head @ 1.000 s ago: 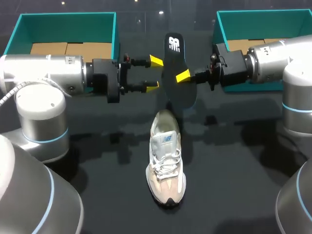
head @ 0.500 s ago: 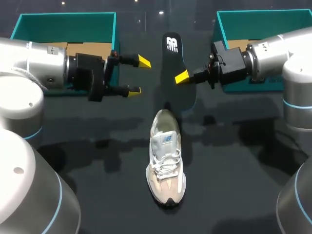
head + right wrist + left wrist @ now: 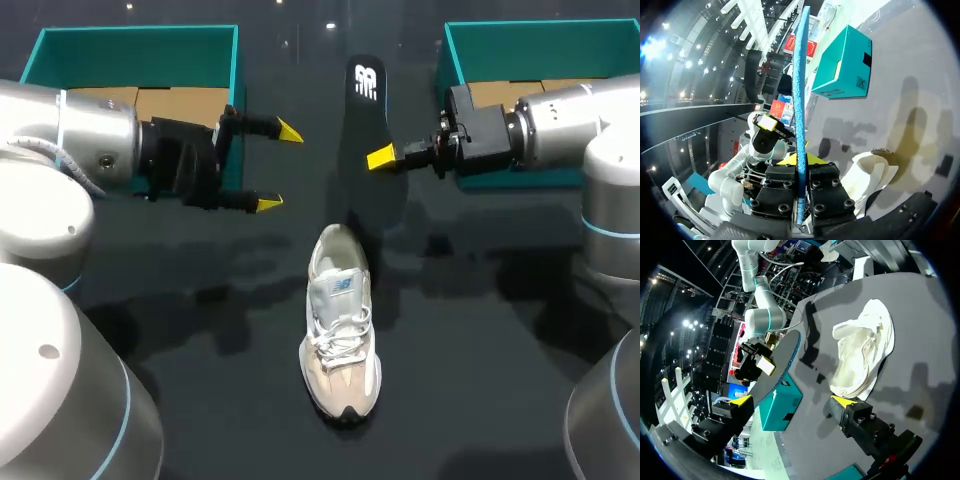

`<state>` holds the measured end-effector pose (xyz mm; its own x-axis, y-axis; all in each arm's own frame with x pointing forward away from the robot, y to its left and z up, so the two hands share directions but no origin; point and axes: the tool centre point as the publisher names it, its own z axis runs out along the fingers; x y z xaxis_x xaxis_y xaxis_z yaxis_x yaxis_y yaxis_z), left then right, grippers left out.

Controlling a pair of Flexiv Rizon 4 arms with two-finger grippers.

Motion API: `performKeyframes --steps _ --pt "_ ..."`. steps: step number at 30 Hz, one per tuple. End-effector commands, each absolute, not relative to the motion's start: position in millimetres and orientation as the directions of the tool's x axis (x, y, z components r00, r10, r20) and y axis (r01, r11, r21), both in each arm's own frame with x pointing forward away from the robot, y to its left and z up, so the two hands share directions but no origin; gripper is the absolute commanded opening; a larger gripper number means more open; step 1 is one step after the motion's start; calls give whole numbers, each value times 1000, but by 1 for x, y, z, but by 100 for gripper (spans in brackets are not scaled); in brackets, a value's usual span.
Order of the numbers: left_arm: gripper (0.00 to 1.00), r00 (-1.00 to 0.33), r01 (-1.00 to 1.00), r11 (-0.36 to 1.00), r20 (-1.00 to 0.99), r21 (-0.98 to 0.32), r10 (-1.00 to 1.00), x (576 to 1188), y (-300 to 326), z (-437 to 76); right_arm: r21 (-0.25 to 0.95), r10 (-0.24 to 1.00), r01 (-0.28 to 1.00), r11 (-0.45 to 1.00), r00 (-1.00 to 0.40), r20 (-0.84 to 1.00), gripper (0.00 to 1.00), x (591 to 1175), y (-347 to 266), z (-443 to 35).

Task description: Take the shoe out of the shoebox, open the shoe tongue, remove and reinsert the insole, then place the shoe into the shoebox

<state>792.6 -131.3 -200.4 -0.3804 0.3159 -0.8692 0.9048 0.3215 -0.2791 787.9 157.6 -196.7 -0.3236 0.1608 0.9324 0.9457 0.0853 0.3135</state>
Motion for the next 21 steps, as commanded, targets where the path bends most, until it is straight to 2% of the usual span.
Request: performKeyframes --steps 1,12,15,17,21 --pt "100 -791 463 801 -585 -380 180 776 -118 -203 319 179 944 84 -329 927 0 786 163 -196" --pt "100 -791 463 801 -585 -380 180 776 -118 -203 319 179 944 84 -329 927 0 786 163 -196" --pt "100 -896 329 825 -428 -459 119 773 -128 -214 319 179 944 84 -329 927 0 786 163 -196" --pt "100 -923 261 859 -375 -440 89 769 -127 -221 374 156 927 32 -374 914 0 784 164 -200" --pt "100 -961 160 879 -274 -449 35 759 -116 -229 409 150 913 -12 -402 903 0 784 165 -205"
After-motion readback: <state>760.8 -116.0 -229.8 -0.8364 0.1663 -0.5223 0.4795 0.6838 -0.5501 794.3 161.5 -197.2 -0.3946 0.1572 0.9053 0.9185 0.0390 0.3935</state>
